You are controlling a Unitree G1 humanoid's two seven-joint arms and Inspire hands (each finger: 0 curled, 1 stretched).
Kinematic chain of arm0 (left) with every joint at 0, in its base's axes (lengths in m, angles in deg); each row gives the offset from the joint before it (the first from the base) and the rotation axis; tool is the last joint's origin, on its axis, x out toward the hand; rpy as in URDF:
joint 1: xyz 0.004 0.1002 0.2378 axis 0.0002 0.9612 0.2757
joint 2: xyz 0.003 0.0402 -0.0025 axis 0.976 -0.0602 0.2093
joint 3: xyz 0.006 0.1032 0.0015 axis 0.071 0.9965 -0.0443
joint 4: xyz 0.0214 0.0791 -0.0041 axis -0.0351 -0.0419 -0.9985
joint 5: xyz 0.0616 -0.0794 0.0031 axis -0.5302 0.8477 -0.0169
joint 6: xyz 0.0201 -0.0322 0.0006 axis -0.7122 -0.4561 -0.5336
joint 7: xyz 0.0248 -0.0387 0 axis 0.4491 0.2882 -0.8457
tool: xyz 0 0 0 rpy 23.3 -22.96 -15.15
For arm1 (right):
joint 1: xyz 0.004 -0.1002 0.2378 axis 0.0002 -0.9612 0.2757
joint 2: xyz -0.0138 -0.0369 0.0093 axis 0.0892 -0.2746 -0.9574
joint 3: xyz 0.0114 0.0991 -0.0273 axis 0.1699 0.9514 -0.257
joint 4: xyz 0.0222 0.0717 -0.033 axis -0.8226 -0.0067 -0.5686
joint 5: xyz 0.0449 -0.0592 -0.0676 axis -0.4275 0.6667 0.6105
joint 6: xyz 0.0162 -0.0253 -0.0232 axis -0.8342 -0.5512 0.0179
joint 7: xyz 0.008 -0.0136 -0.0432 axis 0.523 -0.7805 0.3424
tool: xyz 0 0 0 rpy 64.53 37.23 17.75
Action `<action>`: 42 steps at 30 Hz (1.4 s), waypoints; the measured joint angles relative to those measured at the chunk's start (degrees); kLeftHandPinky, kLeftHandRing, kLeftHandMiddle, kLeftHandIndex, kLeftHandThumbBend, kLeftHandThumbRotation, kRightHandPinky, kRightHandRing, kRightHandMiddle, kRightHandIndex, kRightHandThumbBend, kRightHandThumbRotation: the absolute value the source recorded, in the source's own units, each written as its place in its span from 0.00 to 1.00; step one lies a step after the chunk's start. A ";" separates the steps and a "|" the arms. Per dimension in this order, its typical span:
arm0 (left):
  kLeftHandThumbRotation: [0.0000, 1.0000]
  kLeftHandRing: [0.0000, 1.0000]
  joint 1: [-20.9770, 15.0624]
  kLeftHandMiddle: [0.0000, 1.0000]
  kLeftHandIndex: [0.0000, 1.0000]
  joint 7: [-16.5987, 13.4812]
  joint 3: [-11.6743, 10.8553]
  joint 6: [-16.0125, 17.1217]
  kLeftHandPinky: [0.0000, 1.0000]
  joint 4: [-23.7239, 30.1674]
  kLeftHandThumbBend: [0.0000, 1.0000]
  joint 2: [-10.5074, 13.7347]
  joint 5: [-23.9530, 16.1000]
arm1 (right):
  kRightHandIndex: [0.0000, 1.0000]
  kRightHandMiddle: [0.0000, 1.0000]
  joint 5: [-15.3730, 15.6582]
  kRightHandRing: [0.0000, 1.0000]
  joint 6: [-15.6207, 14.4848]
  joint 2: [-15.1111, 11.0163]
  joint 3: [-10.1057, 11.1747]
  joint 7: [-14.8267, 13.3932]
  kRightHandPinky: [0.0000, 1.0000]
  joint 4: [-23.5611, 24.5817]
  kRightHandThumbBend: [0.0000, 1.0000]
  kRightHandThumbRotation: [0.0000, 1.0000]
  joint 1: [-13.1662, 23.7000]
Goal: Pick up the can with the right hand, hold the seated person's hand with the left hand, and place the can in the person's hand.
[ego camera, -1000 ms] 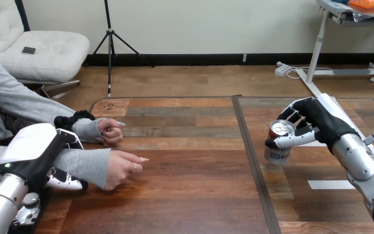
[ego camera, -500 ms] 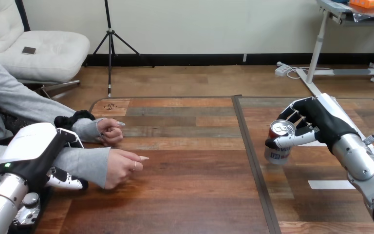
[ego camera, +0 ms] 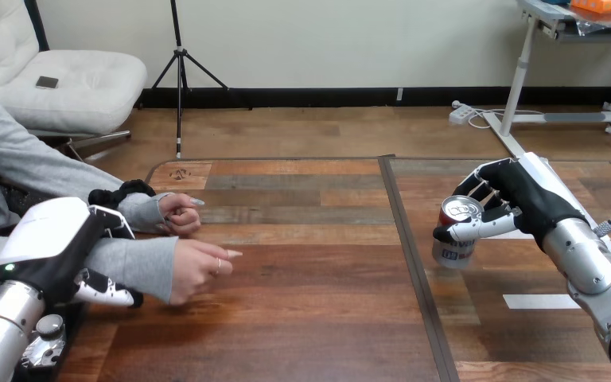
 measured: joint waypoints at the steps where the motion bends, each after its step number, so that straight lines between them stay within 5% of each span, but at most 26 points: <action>1: 0.00 0.26 0.05 0.34 0.46 0.11 -0.10 0.00 0.21 0.17 0.92 0.00 0.38 | 0.45 0.44 0.00 0.39 0.00 0.00 0.00 0.00 0.36 0.00 0.77 0.00 0.00; 21: 0.00 0.33 1.31 0.39 0.45 3.54 -3.44 0.35 0.28 5.96 0.94 0.06 4.95 | 0.45 0.44 0.00 0.40 0.01 0.02 0.00 0.00 0.37 0.00 0.77 0.00 0.00; 42: 0.00 0.25 3.22 0.32 0.43 5.84 -6.66 0.85 0.22 12.53 0.98 0.11 6.49 | 0.45 0.44 0.15 0.40 -0.22 0.08 -0.11 -0.04 0.37 0.10 0.77 0.00 0.00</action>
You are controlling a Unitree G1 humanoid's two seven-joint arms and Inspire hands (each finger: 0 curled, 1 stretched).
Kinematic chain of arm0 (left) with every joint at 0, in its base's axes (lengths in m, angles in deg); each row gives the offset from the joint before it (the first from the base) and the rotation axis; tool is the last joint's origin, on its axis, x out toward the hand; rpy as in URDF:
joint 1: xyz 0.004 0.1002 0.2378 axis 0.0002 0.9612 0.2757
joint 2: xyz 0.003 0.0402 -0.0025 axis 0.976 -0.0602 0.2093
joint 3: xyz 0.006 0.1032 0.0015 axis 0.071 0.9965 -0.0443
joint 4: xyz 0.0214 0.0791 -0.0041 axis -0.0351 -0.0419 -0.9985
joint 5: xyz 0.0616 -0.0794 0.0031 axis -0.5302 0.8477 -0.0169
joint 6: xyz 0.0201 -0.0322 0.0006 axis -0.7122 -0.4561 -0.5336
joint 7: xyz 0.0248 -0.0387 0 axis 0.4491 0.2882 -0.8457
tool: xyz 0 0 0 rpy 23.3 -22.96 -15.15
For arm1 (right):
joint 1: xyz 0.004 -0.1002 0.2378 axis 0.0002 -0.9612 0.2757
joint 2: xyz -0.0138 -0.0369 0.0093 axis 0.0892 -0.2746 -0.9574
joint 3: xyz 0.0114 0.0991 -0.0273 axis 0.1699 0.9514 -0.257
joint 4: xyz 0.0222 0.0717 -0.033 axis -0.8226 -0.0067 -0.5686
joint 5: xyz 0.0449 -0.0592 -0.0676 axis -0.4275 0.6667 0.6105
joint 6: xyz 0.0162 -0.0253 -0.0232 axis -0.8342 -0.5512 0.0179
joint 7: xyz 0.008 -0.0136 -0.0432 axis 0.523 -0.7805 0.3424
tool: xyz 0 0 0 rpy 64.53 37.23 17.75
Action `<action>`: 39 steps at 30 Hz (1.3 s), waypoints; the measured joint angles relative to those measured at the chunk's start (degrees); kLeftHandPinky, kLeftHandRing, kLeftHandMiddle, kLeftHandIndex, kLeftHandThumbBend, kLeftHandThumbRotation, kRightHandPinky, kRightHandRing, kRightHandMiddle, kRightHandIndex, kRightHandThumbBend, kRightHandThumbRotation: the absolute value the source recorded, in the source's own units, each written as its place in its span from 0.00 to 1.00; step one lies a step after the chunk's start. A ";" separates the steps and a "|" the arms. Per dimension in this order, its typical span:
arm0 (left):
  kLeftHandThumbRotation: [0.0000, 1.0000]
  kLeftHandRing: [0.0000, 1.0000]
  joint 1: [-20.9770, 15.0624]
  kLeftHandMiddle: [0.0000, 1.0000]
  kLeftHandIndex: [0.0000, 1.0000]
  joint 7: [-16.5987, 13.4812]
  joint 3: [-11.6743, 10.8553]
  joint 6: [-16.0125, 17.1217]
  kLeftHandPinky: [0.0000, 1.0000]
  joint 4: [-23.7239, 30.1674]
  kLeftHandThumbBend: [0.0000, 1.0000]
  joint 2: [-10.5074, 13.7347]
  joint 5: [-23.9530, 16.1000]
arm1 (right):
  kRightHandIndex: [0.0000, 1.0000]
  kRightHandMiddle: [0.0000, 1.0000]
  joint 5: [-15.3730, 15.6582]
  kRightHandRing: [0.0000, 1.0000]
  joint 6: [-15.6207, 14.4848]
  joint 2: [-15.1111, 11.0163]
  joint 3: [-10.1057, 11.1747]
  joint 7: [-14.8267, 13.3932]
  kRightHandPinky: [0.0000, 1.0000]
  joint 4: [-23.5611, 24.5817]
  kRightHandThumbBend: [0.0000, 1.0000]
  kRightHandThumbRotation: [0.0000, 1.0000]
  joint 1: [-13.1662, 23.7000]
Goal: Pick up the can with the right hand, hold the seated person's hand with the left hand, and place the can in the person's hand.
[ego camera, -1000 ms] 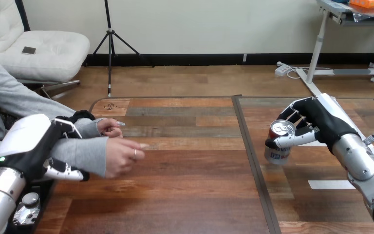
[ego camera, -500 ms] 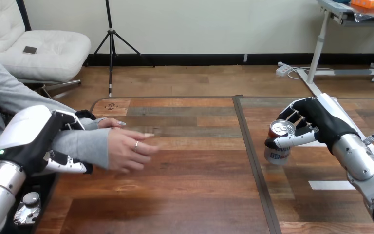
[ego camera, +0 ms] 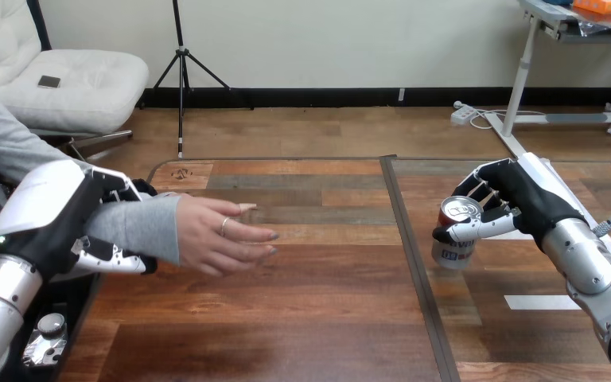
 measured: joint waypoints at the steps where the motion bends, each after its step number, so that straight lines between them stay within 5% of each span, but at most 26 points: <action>1: 0.00 0.26 0.01 0.32 0.43 0.00 -0.12 0.08 0.22 0.18 0.98 0.00 0.00 | 0.45 0.44 0.00 0.40 0.00 0.00 0.00 0.00 0.36 0.01 0.76 0.00 0.00; 39: 0.00 0.22 0.12 0.29 0.43 0.88 -1.63 -0.21 0.19 3.72 0.94 -1.18 0.17 | 0.46 0.43 -0.07 0.39 0.04 0.50 -0.05 -0.37 0.36 0.54 0.77 0.00 0.00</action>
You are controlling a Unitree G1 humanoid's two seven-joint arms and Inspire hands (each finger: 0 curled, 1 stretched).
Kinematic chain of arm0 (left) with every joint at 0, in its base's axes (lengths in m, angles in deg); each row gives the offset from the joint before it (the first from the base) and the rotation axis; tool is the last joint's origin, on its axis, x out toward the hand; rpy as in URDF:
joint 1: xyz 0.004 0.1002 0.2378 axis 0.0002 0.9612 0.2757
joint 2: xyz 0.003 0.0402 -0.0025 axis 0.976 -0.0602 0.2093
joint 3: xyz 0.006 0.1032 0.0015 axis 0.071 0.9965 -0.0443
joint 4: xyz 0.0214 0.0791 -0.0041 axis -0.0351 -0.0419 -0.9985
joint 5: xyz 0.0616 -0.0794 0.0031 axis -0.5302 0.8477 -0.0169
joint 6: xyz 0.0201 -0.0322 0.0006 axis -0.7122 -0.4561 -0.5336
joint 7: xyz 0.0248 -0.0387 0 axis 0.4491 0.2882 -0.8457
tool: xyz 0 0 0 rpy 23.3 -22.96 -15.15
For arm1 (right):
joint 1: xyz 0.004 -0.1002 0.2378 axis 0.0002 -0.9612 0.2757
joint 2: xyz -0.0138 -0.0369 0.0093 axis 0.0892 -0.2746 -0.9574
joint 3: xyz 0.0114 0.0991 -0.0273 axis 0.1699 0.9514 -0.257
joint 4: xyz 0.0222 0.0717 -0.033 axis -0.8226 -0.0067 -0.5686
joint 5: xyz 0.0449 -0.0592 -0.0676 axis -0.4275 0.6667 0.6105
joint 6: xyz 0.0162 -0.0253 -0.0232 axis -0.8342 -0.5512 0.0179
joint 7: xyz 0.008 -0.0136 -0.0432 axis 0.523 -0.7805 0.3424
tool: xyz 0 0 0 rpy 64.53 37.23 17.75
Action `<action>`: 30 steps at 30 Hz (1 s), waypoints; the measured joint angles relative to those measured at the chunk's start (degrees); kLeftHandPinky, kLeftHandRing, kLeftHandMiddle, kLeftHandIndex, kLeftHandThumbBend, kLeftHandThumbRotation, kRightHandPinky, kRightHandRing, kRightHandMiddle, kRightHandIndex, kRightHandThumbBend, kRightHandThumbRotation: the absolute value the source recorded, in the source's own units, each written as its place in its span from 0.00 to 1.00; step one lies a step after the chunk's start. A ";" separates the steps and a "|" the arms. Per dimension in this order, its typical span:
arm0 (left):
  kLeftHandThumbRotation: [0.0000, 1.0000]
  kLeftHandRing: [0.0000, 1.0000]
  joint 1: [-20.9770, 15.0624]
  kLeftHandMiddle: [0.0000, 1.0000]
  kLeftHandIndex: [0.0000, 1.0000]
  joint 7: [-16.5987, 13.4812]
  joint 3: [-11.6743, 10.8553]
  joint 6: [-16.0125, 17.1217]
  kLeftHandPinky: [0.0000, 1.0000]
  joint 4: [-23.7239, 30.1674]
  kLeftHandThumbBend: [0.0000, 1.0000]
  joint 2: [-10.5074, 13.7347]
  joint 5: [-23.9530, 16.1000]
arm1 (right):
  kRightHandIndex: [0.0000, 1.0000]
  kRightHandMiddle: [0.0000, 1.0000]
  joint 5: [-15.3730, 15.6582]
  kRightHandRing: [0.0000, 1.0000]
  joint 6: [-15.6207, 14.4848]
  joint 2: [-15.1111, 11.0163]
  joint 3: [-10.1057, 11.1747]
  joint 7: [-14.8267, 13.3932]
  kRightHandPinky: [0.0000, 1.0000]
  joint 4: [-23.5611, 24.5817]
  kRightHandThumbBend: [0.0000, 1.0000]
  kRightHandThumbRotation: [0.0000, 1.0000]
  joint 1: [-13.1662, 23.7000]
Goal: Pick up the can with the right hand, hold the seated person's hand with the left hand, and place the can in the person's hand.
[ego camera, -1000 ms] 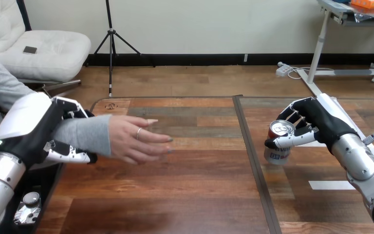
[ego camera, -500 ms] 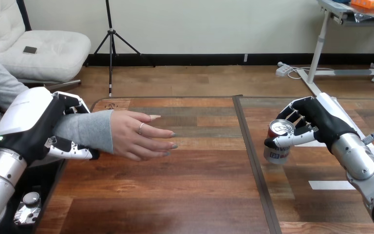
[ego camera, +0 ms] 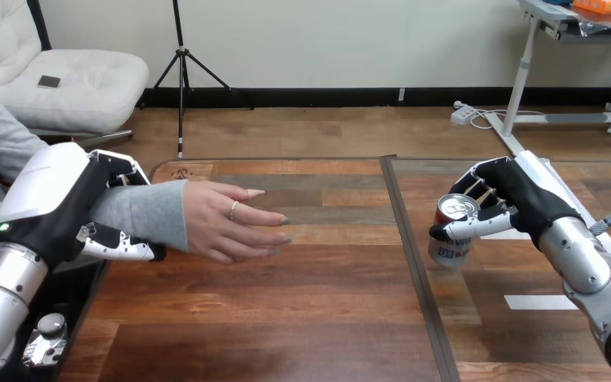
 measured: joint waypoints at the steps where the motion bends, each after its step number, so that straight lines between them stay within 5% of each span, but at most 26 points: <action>1: 0.00 0.22 0.01 0.29 0.43 0.00 0.00 -0.04 0.19 0.00 0.94 -0.12 0.00 | 0.46 0.43 0.01 0.39 0.00 0.04 0.00 -0.02 0.36 0.04 0.77 0.00 0.00; 30: 0.00 0.24 0.06 0.30 0.43 0.23 -0.02 -0.05 0.20 -0.09 0.87 -3.22 0.01 | 0.46 0.43 0.02 0.38 0.07 3.05 -0.07 -0.52 0.35 3.92 0.74 0.00 0.00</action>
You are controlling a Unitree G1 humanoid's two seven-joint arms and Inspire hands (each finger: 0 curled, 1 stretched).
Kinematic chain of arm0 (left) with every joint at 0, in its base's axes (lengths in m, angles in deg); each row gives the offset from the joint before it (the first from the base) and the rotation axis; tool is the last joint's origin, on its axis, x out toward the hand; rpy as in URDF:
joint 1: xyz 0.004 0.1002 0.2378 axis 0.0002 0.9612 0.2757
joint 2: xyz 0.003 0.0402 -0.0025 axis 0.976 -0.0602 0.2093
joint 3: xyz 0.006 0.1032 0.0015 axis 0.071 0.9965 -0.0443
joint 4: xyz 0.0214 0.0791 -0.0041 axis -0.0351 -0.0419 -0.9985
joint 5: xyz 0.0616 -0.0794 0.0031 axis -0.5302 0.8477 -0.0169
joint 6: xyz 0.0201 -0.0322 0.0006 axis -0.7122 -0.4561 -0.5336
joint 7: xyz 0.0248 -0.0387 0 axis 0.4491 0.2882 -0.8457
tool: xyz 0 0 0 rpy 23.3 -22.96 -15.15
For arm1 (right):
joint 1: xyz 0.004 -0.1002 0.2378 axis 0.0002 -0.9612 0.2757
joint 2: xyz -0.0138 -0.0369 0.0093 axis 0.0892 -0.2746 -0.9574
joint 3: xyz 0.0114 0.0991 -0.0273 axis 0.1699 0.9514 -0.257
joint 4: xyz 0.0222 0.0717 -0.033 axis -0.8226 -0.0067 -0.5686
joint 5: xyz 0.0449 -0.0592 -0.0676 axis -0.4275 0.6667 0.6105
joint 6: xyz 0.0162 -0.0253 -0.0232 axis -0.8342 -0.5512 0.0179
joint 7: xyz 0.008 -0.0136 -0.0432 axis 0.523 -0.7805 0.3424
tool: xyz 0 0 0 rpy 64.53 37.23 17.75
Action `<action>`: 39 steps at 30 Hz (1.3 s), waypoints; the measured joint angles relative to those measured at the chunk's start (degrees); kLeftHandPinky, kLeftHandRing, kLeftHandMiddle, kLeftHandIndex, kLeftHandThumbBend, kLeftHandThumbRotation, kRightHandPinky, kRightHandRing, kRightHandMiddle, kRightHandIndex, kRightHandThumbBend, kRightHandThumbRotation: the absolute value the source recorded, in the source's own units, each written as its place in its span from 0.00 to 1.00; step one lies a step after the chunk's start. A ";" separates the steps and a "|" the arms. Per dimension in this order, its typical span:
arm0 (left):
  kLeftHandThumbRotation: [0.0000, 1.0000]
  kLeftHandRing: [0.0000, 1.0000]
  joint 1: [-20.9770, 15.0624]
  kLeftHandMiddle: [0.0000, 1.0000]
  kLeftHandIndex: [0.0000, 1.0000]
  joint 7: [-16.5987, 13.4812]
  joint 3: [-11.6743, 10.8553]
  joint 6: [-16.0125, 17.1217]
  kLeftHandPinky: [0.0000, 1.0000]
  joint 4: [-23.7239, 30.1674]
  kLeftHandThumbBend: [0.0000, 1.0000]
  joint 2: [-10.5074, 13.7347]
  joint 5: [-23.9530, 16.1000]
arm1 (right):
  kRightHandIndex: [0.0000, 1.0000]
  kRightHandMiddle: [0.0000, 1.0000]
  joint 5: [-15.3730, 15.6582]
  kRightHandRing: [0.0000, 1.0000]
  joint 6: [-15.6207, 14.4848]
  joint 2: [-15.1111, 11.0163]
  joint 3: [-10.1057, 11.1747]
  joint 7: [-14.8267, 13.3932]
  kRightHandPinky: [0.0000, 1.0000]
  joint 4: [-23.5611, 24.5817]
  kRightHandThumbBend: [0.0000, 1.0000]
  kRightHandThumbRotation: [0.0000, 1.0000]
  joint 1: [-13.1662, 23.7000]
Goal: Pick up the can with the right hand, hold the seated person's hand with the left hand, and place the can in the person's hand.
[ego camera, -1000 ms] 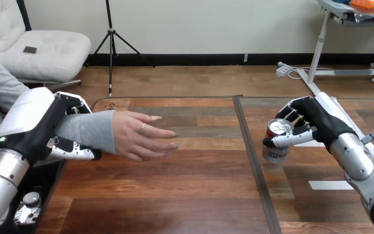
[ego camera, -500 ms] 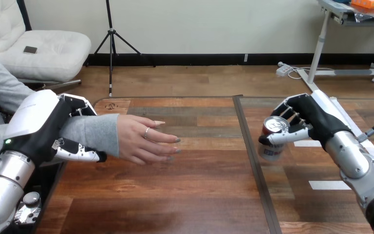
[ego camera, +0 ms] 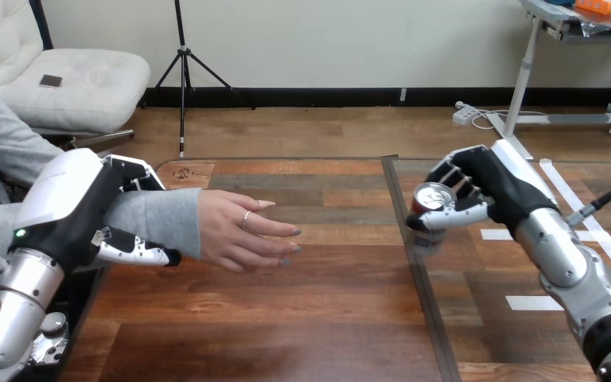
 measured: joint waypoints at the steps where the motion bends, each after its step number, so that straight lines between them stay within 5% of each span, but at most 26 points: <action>1: 0.00 0.24 0.00 0.30 0.43 0.08 0.00 -0.23 0.20 0.01 0.87 -0.17 -0.02 | 0.46 0.43 0.00 0.38 0.01 0.14 -0.01 0.00 0.35 0.22 0.74 0.00 0.00; 39: 0.00 0.27 0.00 0.34 0.44 0.97 0.10 -3.16 0.23 0.75 0.86 -5.25 -0.40 | 0.45 0.42 -0.21 0.36 0.29 5.08 -0.62 1.76 0.33 5.86 0.72 0.00 0.00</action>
